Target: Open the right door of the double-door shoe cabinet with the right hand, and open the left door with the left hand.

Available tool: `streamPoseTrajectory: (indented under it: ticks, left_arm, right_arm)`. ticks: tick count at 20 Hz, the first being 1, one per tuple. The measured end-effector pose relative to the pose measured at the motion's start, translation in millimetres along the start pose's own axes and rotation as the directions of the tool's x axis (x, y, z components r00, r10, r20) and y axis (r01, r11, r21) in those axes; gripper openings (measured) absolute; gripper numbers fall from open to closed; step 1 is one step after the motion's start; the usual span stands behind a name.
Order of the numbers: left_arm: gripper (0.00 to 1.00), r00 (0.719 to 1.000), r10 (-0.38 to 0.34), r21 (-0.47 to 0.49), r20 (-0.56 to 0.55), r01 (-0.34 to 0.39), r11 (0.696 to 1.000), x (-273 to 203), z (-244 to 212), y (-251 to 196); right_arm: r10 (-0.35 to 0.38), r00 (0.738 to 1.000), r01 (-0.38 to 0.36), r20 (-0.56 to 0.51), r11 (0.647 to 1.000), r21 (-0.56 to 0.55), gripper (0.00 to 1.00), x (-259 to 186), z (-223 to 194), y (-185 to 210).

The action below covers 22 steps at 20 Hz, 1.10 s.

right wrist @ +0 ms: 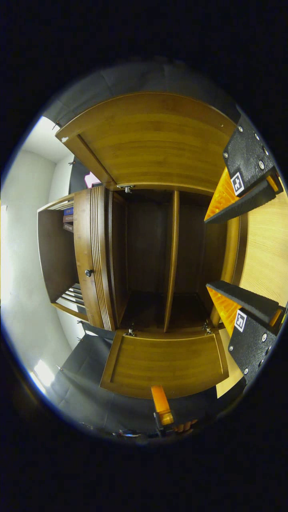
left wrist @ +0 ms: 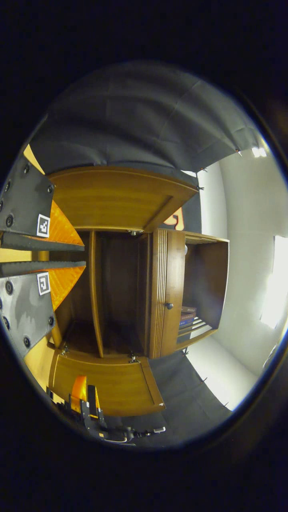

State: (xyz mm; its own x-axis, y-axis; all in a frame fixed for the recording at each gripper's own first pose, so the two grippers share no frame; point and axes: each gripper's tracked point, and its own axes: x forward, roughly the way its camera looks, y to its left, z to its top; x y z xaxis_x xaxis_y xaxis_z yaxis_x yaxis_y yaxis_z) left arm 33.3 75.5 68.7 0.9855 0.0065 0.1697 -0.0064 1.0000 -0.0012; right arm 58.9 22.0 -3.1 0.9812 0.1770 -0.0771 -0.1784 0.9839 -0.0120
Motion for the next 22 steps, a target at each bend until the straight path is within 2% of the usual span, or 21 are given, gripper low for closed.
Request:
streamPoseTrajectory:
  ticks: [1,2,3,4,5,7,8,9,11,13,14,15,16,20,22]
  left_arm:
    - [0.14,1.0,-0.025,-0.072,0.01,0.026,0.997,2.3,-4.0,-15.4]
    - [0.19,0.998,-0.065,-0.134,0.008,0.065,0.989,6.2,-10.3,-30.2]
    - [0.27,0.996,-0.087,-0.16,-0.011,0.085,0.983,9.9,-15.7,-39.7]
    - [0.35,0.997,-0.071,-0.137,-0.037,0.065,0.988,12.7,-25.1,-38.9]
    - [0.43,0.998,-0.033,-0.094,-0.057,0.028,0.995,15.8,-33.7,-32.3]
    - [0.6,0.997,0.021,-0.029,-0.078,-0.023,0.999,18.1,-46.0,-24.4]
    - [0.7,0.995,0.016,-0.02,-0.097,-0.018,1.0,18.4,-53.2,-27.3]
    - [0.8,0.993,0.013,-0.017,-0.12,-0.015,1.0,16.8,-60.6,-29.6]
    - [0.86,0.988,0.049,0.011,-0.148,-0.048,0.999,11.1,-68.6,-21.3]
    - [1.0,0.983,0.092,0.028,-0.158,-0.089,0.996,3.7,-72.3,-12.7]
    - [0.96,0.982,0.095,0.026,-0.162,-0.092,0.995,1.5,-74.1,-12.6]
    - [0.97,0.982,0.089,0.022,-0.164,-0.087,0.996,0.4,-73.2,-14.8]
    - [0.94,0.983,0.085,0.021,-0.161,-0.083,0.996,-0.9,-71.0,-15.5]
    - [0.96,0.983,0.093,0.05,-0.16,-0.086,0.995,1.9,-69.8,-6.6]
    - [0.94,0.983,0.089,0.039,-0.158,-0.084,0.996,1.4,-69.9,-7.7]
  right_arm:
    - [-0.012,1.0,0.012,-0.003,1.0,-0.016,0.94,-7.3,-1.3,-2.9]
    - [-0.027,1.0,0.026,-0.01,0.999,-0.034,0.89,-13.4,-2.9,-5.8]
    - [-0.037,0.999,0.036,-0.017,0.998,-0.051,0.84,-20.6,-4.1,-8.3]
    - [-0.05,0.998,0.048,-0.023,0.997,-0.064,0.94,-26.3,-5.8,-11.0]
    - [-0.063,0.998,0.06,-0.029,0.996,-0.073,0.89,-30.6,-7.6,-13.4]
    - [-0.073,0.997,0.07,-0.034,0.995,-0.069,0.9,-37.1,-11.3,-14.3]
    - [-0.073,0.997,0.071,-0.04,0.996,-0.06,0.94,-38.8,-13.8,-13.5]
    - [-0.073,0.996,0.071,-0.046,0.996,-0.051,0.94,-40.2,-16.8,-13.1]
    - [-0.076,0.996,0.074,-0.056,0.996,-0.039,0.91,-40.6,-23.2,-13.6]
    - [-0.077,0.995,0.075,-0.067,0.997,-0.028,0.94,-41.1,-31.3,-12.6]
    - [-0.075,0.995,0.073,-0.071,0.997,-0.02,0.89,-41.0,-34.4,-11.7]
    - [-0.071,0.995,0.07,-0.075,0.997,-0.01,0.92,-40.3,-37.3,-10.1]
    - [-0.067,0.995,0.067,-0.08,0.998,-0.001,0.92,-39.9,-40.0,-8.7]
    - [-0.063,0.995,0.064,-0.082,0.998,0.012,0.96,-34.7,-43.1,-7.2]
    - [-0.06,0.995,0.061,-0.081,0.998,0.01,0.92,-34.2,-43.3,-7.0]
